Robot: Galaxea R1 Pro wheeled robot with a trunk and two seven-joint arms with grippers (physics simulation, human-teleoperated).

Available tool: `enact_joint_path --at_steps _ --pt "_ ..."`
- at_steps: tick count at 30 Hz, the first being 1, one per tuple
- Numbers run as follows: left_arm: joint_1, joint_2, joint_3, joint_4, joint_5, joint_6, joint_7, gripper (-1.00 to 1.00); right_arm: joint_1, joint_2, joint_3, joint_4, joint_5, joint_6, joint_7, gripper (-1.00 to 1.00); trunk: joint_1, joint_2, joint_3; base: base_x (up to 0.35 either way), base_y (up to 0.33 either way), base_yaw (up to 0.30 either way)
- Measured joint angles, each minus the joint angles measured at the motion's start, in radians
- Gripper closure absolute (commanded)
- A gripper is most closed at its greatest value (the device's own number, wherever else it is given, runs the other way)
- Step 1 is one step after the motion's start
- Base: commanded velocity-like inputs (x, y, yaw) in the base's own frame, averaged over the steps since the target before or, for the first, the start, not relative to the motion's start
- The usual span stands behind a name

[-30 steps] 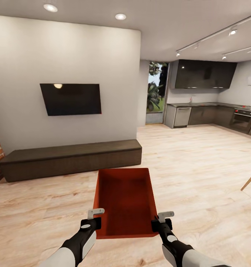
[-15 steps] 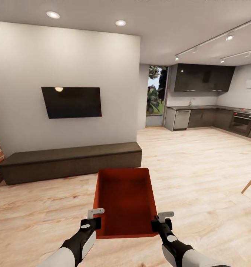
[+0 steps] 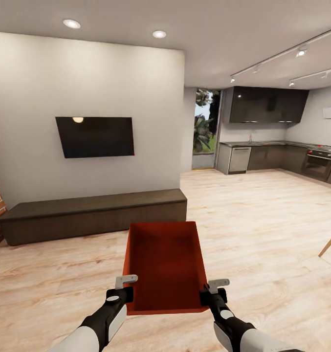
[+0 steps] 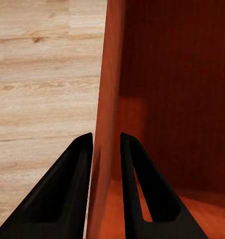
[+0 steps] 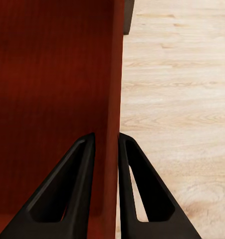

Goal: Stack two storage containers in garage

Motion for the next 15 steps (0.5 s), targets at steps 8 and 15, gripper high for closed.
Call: enact_joint_path --at_steps 8,15 --pt "0.0 0.0 -0.001 0.001 0.002 0.0 0.001 1.0 0.0 0.0 0.001 0.0 0.0 0.001 0.001 1.0 0.0 0.0 0.0 0.0 0.0 0.0" --pt "0.0 0.0 -0.001 0.001 0.002 0.0 0.001 1.0 0.0 0.0 0.001 -0.001 0.0 0.002 0.001 1.0 0.0 0.0 0.0 0.0 0.0 0.0"
